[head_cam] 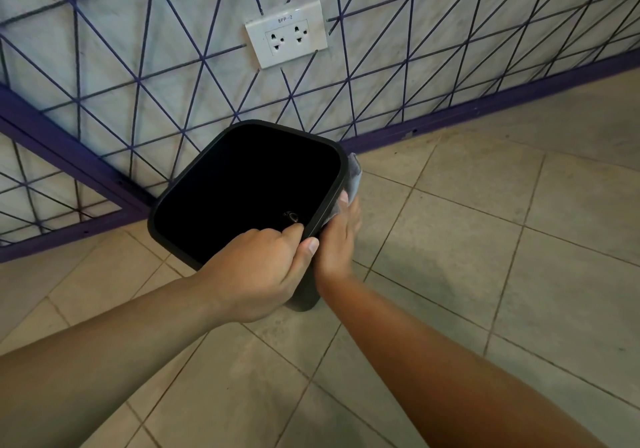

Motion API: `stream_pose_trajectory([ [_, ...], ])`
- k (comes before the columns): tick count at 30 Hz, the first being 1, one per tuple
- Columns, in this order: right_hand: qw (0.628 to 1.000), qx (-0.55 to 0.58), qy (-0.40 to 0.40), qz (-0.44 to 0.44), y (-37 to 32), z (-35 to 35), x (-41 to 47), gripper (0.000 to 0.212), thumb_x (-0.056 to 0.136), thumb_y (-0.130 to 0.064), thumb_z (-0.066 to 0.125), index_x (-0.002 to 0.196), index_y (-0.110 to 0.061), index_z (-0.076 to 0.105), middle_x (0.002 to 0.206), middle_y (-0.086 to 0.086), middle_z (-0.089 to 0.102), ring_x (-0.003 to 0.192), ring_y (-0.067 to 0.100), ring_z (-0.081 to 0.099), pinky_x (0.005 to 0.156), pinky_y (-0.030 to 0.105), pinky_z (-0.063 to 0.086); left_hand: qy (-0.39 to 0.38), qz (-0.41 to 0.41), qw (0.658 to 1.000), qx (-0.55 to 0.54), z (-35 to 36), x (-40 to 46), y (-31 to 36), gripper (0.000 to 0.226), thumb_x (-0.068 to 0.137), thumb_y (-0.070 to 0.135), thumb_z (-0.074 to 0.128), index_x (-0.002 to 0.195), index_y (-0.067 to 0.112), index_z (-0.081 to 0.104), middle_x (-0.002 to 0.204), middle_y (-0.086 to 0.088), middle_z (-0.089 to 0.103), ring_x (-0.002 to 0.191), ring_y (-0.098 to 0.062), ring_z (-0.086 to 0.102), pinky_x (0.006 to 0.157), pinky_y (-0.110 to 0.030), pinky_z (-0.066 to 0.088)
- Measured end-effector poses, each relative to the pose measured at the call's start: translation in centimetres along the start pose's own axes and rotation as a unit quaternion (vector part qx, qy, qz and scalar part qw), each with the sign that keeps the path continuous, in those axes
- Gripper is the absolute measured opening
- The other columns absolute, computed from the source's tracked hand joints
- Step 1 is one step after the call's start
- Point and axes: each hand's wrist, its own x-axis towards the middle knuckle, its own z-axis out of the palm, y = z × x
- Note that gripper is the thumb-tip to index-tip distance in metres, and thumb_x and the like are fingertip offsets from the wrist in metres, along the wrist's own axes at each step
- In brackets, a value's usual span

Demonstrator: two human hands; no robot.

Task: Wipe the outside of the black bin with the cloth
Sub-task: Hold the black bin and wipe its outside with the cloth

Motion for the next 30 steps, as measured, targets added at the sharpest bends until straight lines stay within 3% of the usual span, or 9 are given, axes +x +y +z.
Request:
stream_pose_trajectory([
  [2, 1.000, -0.002, 0.011, -0.014, 0.8, -0.3, 0.2, 0.081, 0.100, -0.067, 0.026, 0.163, -0.019, 0.045, 0.168, 0.002, 0.044, 0.163, 0.016, 0.029, 0.135, 0.042, 0.023, 0.001, 0.003, 1.000, 0.001, 0.0, 0.0, 0.0, 0.045, 0.095, 0.058, 0.007, 0.083, 0.033, 0.042, 0.061, 0.007, 0.051, 0.057, -0.009, 0.056, 0.052, -0.024, 0.040],
  [5, 0.997, 0.032, 0.009, 0.071, 0.5, -0.5, 3.4, 0.061, 0.115, -0.050, 0.029, 0.159, -0.016, 0.052, 0.162, 0.012, 0.055, 0.161, 0.029, 0.040, 0.136, 0.051, 0.028, 0.004, -0.002, 1.000, 0.002, 0.0, 0.1, 0.2, 0.045, 0.093, 0.059, 0.004, 0.079, 0.034, 0.039, 0.059, 0.006, 0.049, 0.056, -0.010, 0.055, 0.051, -0.026, 0.041],
  [8, 0.999, 0.006, 0.007, 0.039, 0.1, 0.2, 1.4, 0.082, 0.099, -0.061, 0.026, 0.167, -0.019, 0.042, 0.174, 0.011, 0.042, 0.168, 0.028, 0.029, 0.138, 0.054, 0.023, 0.001, -0.001, 1.000, -0.010, -0.1, 0.1, 0.2, 0.041, 0.094, 0.058, 0.007, 0.078, 0.035, 0.037, 0.061, 0.005, 0.052, 0.057, -0.010, 0.056, 0.052, -0.024, 0.041],
  [11, 1.000, 0.003, 0.017, -0.006, 1.0, 0.0, -0.1, 0.078, 0.103, -0.057, 0.022, 0.168, -0.019, 0.039, 0.176, 0.008, 0.038, 0.169, 0.023, 0.024, 0.139, 0.050, 0.020, 0.002, 0.006, 1.000, -0.003, -0.1, 0.1, 0.2, 0.041, 0.091, 0.059, 0.005, 0.078, 0.036, 0.036, 0.061, 0.006, 0.051, 0.056, -0.010, 0.055, 0.050, -0.022, 0.036],
  [15, 0.991, 0.077, 0.013, 0.111, 0.6, -0.6, 4.1, 0.058, 0.117, -0.046, 0.029, 0.156, -0.012, 0.057, 0.161, 0.018, 0.057, 0.155, 0.033, 0.050, 0.134, 0.054, 0.034, 0.000, -0.001, 1.000, 0.009, -0.1, 0.2, 0.2, 0.054, 0.090, 0.059, 0.002, 0.084, 0.027, 0.046, 0.059, 0.005, 0.050, 0.055, -0.011, 0.055, 0.051, -0.027, 0.042],
  [20, 1.000, 0.018, 0.013, -0.005, 0.8, -0.1, -1.1, 0.089, 0.095, -0.070, 0.026, 0.169, -0.022, 0.036, 0.179, 0.006, 0.031, 0.169, 0.020, 0.023, 0.138, 0.047, 0.021, -0.006, 0.006, 1.000, 0.006, -0.1, 0.1, 0.1, 0.044, 0.090, 0.060, 0.002, 0.078, 0.036, 0.036, 0.061, 0.007, 0.051, 0.056, -0.008, 0.054, 0.050, -0.021, 0.036],
  [24, 0.997, 0.040, 0.037, 0.052, 1.6, -0.8, 2.8, 0.062, 0.117, -0.048, 0.027, 0.166, -0.015, 0.044, 0.172, 0.014, 0.044, 0.167, 0.029, 0.031, 0.138, 0.052, 0.024, -0.002, 0.003, 1.000, 0.011, -0.2, 0.1, 0.2, 0.048, 0.089, 0.061, 0.001, 0.079, 0.033, 0.039, 0.059, 0.006, 0.048, 0.054, -0.011, 0.053, 0.049, -0.026, 0.037],
  [26, 0.997, 0.039, 0.029, 0.057, 1.0, -0.4, 2.7, 0.074, 0.106, -0.059, 0.028, 0.165, -0.019, 0.045, 0.174, 0.010, 0.043, 0.168, 0.026, 0.029, 0.138, 0.049, 0.023, -0.002, 0.001, 1.000, 0.006, -0.3, 0.2, 0.3, 0.048, 0.090, 0.060, 0.002, 0.079, 0.031, 0.039, 0.061, 0.005, 0.049, 0.056, -0.012, 0.053, 0.052, -0.031, 0.041],
  [30, 0.998, -0.005, 0.017, -0.052, 1.5, -0.4, -1.6, 0.093, 0.094, -0.073, 0.023, 0.172, -0.023, 0.032, 0.181, 0.000, 0.027, 0.170, 0.014, 0.017, 0.137, 0.036, 0.018, -0.007, 0.012, 1.000, 0.006, -0.1, 0.1, 0.2, 0.041, 0.091, 0.059, 0.003, 0.074, 0.036, 0.032, 0.059, 0.006, 0.049, 0.053, -0.010, 0.052, 0.050, -0.023, 0.034],
])
